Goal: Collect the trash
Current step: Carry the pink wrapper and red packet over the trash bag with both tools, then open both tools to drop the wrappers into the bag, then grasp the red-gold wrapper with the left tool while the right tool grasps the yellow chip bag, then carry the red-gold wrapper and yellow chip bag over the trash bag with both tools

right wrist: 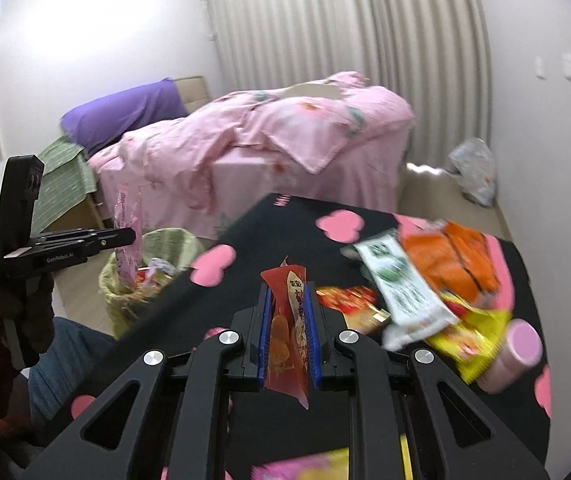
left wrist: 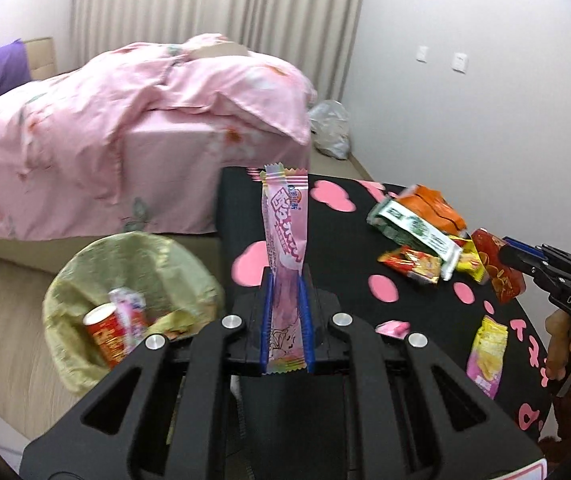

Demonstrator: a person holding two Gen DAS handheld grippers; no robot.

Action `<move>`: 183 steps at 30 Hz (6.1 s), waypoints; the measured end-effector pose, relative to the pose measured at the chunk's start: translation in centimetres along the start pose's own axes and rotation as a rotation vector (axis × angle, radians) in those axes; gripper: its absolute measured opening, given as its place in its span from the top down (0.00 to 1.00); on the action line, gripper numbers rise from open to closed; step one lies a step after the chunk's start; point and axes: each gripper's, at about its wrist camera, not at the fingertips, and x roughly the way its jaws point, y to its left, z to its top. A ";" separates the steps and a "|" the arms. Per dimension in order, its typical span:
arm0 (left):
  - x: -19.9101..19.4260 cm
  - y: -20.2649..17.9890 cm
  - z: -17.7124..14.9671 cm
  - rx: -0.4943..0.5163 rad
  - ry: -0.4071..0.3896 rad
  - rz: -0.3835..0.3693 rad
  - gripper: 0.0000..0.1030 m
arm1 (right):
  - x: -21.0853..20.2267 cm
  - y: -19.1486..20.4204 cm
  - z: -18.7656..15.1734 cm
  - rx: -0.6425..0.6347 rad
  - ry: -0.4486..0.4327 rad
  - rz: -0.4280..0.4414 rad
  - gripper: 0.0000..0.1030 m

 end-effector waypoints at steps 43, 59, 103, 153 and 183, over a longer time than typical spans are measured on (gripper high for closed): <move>-1.8 18.5 -4.4 -0.493 -0.113 0.296 0.45 | 26.0 15.8 7.2 -0.124 0.255 0.435 0.30; -1.0 11.2 -2.5 -0.341 -0.100 0.179 0.42 | 12.0 8.2 4.0 -0.190 0.141 0.198 0.30; 17.0 -13.0 1.2 -0.012 0.321 -0.161 0.82 | -3.7 -7.3 -14.6 0.307 0.254 0.029 0.30; 13.2 -3.6 0.7 -0.020 0.162 -0.048 0.30 | -1.1 -3.3 -11.2 0.085 0.246 -0.016 0.89; 10.8 -6.5 2.1 0.075 0.124 -0.024 0.53 | -2.2 -6.2 -9.9 0.172 0.174 -0.092 0.89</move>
